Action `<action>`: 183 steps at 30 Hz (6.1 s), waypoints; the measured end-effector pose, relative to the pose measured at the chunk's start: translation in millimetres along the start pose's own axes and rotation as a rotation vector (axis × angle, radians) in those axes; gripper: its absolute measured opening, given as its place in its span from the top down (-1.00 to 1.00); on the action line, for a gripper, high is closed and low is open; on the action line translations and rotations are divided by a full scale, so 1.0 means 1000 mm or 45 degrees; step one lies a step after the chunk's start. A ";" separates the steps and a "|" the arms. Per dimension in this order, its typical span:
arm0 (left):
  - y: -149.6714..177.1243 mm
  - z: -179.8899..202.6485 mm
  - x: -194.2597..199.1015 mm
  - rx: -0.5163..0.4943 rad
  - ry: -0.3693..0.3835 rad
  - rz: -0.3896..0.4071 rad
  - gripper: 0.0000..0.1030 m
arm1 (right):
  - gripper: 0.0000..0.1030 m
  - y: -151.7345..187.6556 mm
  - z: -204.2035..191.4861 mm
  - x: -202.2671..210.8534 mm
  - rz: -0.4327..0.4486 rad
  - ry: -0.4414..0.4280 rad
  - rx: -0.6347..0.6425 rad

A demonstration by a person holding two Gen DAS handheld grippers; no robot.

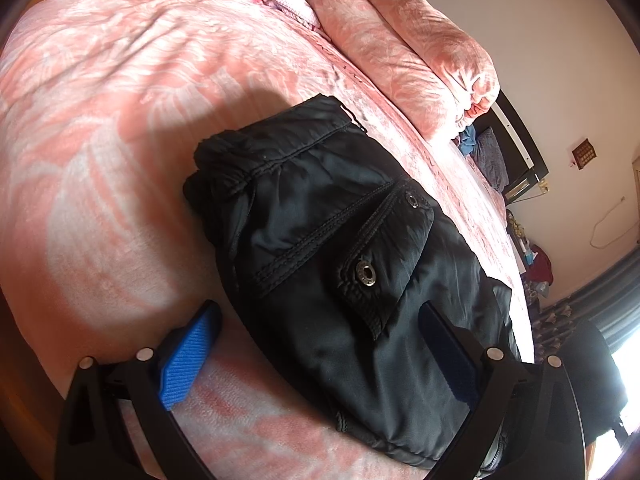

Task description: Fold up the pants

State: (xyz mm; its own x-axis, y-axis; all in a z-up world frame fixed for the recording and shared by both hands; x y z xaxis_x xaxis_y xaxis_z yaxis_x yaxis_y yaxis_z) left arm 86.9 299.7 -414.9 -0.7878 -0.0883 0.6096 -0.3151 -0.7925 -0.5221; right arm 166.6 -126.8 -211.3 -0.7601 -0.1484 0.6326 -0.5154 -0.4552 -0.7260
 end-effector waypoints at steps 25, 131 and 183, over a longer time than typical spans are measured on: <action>-0.001 -0.005 0.004 0.036 0.058 0.008 -0.93 | -0.03 0.076 -0.121 -0.088 -0.264 -0.093 0.244; -0.043 -0.058 -0.020 0.681 0.051 -0.115 0.10 | 0.05 -0.127 -0.490 -0.254 -1.076 -1.356 1.053; -0.046 0.245 0.133 -0.239 0.227 0.010 0.48 | 0.51 -0.244 -0.198 -0.053 -0.421 -1.135 0.755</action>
State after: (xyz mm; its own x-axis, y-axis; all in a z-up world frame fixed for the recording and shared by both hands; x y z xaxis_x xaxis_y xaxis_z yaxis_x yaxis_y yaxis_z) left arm 126.6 176.3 -163.9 -0.8662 0.0267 0.4989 -0.3881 -0.6648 -0.6383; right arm 254.2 165.9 -121.1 0.0568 -0.4100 0.9103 -0.1892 -0.8997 -0.3934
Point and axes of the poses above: each gripper's, at about its wrist camera, not at the fingertips, and x roughly against the way its jaws point, z to its right, y to its underside, the point moved 7 cm from there along -x, roughly the way its jaws point, and after that the axes turned 6 degrees about z, right-handed, at the moved point
